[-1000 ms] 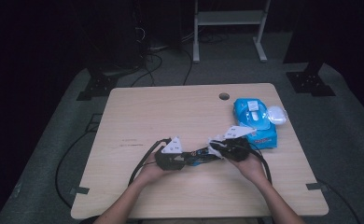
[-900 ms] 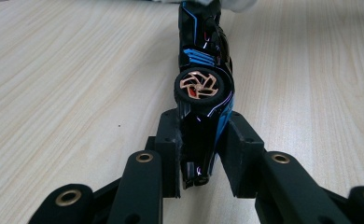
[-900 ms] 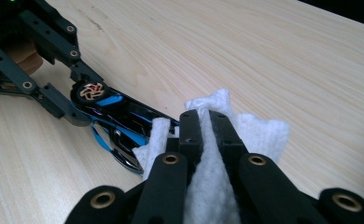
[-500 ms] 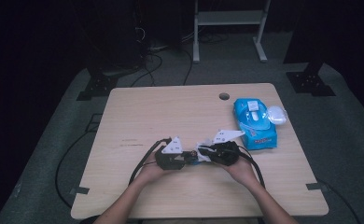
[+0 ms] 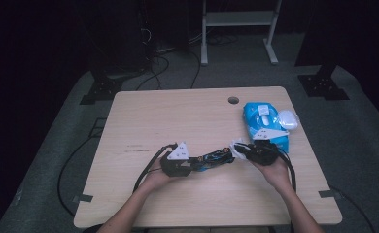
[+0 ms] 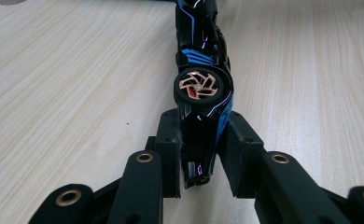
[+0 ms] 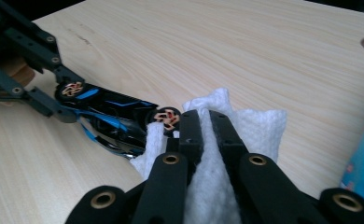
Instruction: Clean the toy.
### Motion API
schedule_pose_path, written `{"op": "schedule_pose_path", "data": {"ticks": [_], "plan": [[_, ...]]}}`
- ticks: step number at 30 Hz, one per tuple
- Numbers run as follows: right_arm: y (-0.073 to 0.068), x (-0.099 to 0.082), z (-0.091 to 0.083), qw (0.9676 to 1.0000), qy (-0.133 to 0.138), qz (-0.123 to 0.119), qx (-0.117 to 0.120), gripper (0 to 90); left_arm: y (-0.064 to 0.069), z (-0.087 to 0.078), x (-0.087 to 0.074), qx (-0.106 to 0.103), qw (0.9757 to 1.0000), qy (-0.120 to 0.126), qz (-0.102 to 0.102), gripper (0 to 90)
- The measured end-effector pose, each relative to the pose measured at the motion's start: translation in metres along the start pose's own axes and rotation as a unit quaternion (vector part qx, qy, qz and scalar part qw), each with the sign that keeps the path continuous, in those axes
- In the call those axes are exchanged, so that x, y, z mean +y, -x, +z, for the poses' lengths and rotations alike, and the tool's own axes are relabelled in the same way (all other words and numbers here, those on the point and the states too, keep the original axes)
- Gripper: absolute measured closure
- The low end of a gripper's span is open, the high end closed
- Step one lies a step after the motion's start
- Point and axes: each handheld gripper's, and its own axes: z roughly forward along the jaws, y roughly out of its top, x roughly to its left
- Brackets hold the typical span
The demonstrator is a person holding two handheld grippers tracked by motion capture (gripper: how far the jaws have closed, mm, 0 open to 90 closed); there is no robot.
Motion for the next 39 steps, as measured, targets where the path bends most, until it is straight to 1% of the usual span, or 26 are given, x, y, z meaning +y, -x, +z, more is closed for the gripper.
{"op": "schedule_pose_path", "data": {"ticks": [4,6,8,10,12,14,15,16,17,18,19,20,21,22,23,25,27,29,31,32,34,35,36,38,39], "plan": [[-0.006,0.002,0.005,0.9996,0.009,-0.002,0.026,83.8,-0.001,-0.001,-0.001,0.001,1.0000,0.001,-0.002,69.6],[-0.007,0.003,0.008,0.9995,0.008,0.000,0.032,83.8,-0.001,-0.001,-0.001,0.001,1.0000,0.000,-0.002,69.6],[-0.009,0.004,0.012,0.9995,0.005,0.001,0.032,83.9,-0.001,-0.001,-0.001,0.001,1.0000,0.001,-0.004,69.5],[-0.014,0.007,0.017,0.9993,0.003,-0.001,0.038,83.9,-0.002,0.000,-0.001,0.000,1.0000,0.003,-0.007,69.5],[-0.024,0.011,0.025,0.9987,0.000,-0.008,0.050,84.0,-0.002,0.001,0.000,-0.001,1.0000,0.004,-0.008,69.5],[-0.036,0.015,0.036,0.9976,-0.008,-0.024,0.064,84.0,-0.002,0.001,0.001,-0.001,1.0000,0.001,-0.007,69.5],[-0.036,0.015,0.036,0.9976,-0.008,-0.024,0.064,84.0,-0.002,0.001,0.001,-0.001,1.0000,0.001,-0.007,69.5],[-0.048,0.018,0.047,0.9963,-0.006,-0.030,0.080,84.0,-0.002,0.001,0.001,-0.001,1.0000,0.002,-0.007,69.5],[-0.052,0.019,0.050,0.9959,-0.005,-0.031,0.085,84.0,-0.003,0.001,0.001,-0.001,1.0000,0.002,-0.008,69.4],[-0.052,0.019,0.050,0.9959,-0.005,-0.031,0.085,84.0,-0.003,0.001,0.001,-0.001,1.0000,0.002,-0.008,69.4],[-0.061,0.022,0.056,0.9949,-0.002,-0.033,0.095,84.0,-0.003,0.002,0.001,0.000,1.0000,0.003,-0.008,69.5],[-0.064,0.024,0.059,0.9938,-0.003,-0.035,0.106,84.0,-0.003,0.002,0.001,-0.001,1.0000,0.002,-0.009,69.5],[-0.064,0.024,0.059,0.9938,-0.003,-0.035,0.106,84.0,-0.003,0.002,0.001,-0.001,1.0000,0.002,-0.009,69.4],[-0.069,0.025,0.062,0.9929,-0.006,-0.037,0.113,83.9,-0.003,0.002,0.001,-0.001,1.0000,0.003,-0.010,69.4],[-0.077,0.028,0.068,0.9916,-0.010,-0.049,0.119,83.9,-0.003,0.002,0.001,0.001,1.0000,0.003,-0.008,69.5],[-0.080,0.031,0.070,0.9915,-0.013,-0.063,0.113,83.9,-0.003,0.001,0.001,0.003,1.0000,0.000,-0.007,69.5],[-0.076,0.032,0.068,0.9923,-0.013,-0.063,0.106,83.9,-0.004,0.000,0.000,0.004,1.0000,0.001,-0.008,69.5],[-0.068,0.031,0.064,0.9941,-0.010,-0.058,0.091,84.0,-0.004,0.000,0.000,0.005,0.9999,0.001,-0.009,69.5],[-0.056,0.030,0.058,0.9959,-0.013,-0.051,0.074,84.0,-0.006,0.000,0.000,0.007,1.0000,0.001,-0.005,69.5],[-0.049,0.029,0.054,0.9968,-0.013,-0.050,0.060,84.0,-0.007,0.000,0.000,0.008,1.0000,0.000,-0.006,69.5],[-0.034,0.027,0.047,0.9984,-0.013,-0.037,0.041,84.0,-0.008,0.000,0.000,0.011,0.9999,0.000,-0.007,69.5],[-0.034,0.027,0.047,0.9984,-0.013,-0.037,0.041,84.0,-0.008,0.000,0.000,0.011,0.9999,0.000,-0.007,69.5],[-0.019,0.025,0.040,0.9994,-0.009,-0.018,0.029,84.0,-0.010,0.000,0.000,0.013,0.9999,0.000,-0.008,69.5],[-0.013,0.023,0.037,0.9995,-0.009,-0.010,0.027,84.0,-0.012,0.000,-0.001,0.013,0.9998,0.000,-0.013,69.3],[-0.013,0.023,0.037,0.9995,-0.009,-0.010,0.027,84.0,-0.012,0.000,-0.001,0.013,0.9998,0.000,-0.013,69.2]]}}
